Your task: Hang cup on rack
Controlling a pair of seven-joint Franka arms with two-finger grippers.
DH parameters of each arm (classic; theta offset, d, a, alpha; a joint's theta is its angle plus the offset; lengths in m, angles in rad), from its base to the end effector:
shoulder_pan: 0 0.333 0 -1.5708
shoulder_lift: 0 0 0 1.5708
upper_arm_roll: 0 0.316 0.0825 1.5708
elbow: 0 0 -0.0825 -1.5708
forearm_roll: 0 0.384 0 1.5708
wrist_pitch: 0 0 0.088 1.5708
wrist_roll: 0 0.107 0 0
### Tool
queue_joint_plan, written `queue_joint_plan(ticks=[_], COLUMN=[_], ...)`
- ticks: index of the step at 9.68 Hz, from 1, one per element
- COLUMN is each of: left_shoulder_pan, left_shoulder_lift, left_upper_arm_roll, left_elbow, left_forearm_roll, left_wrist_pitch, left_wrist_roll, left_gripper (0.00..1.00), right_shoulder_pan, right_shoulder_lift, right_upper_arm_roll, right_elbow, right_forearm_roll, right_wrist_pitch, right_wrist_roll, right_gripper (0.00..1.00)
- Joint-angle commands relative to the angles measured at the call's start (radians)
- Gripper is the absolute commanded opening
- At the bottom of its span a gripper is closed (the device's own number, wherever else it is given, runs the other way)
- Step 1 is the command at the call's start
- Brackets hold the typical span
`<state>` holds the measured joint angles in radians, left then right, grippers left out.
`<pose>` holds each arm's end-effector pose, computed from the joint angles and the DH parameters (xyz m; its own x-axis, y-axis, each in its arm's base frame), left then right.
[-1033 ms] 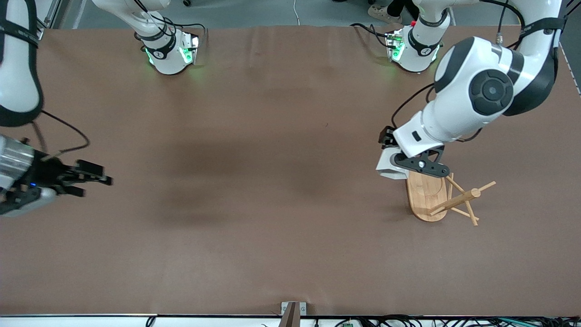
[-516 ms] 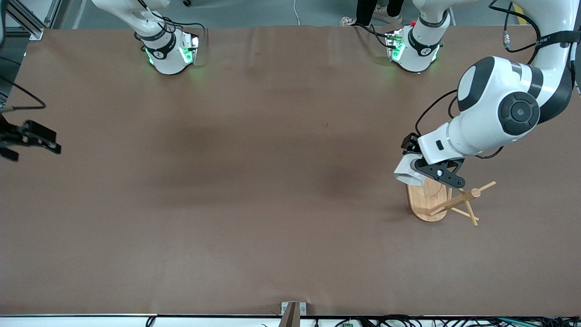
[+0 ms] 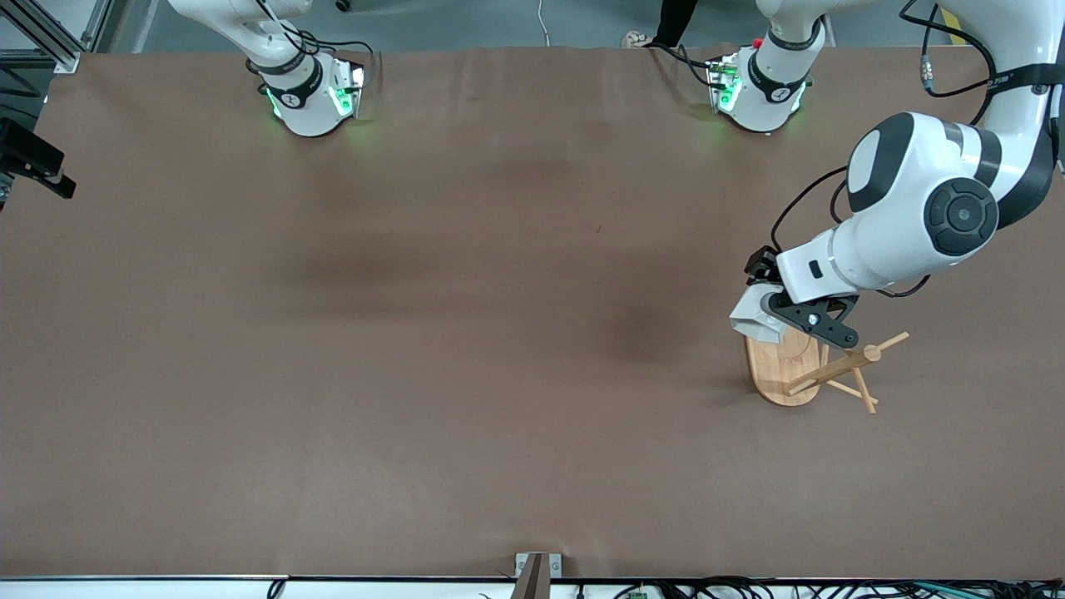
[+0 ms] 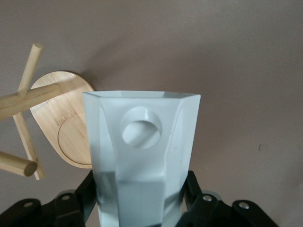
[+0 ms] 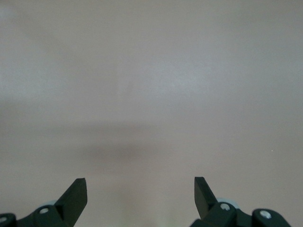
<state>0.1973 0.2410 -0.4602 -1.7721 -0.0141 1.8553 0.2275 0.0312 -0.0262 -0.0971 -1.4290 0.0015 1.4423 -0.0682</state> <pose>0.5891 -0.1422 0.4252 0.8783 -0.4670 -0.1026 -0.4511 -0.8805 0.1457 0.5300 -0.0357 0.6931 0.9992 0.0025 0.0395 0.0025 -1.0000 -0.0013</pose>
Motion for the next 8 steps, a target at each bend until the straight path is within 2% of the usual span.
queue_joint_plan(ticks=[1,4,8], left_shoulder_pan=[0.014,0.042,0.051], left_shoulder_lift=[-0.020,-0.035,-0.034], left_upper_arm_roll=[-0.009,-0.011,-0.008], left_elbow=[-0.059,-0.081,-0.087], left_forearm_roll=[0.014,0.014,0.014], left_wrist_pitch=[0.018,0.013,0.018], left_wrist_roll=[0.015,0.015,0.039], left_gripper=[0.14,0.14,0.14], right_shoulder_pan=[-0.011,-0.013,-0.024], right_shoulder_lift=[-0.012,-0.003,0.006], right_upper_arm_roll=[0.007,0.004,0.004], right_elbow=[-0.036,-0.042,-0.047], right_forearm_roll=[-0.011,-0.021,-0.025], right_wrist_pitch=[0.035,0.050,0.053], right_wrist_roll=[0.018,-0.015,-0.007], right_gripper=[1.00,0.97,0.99])
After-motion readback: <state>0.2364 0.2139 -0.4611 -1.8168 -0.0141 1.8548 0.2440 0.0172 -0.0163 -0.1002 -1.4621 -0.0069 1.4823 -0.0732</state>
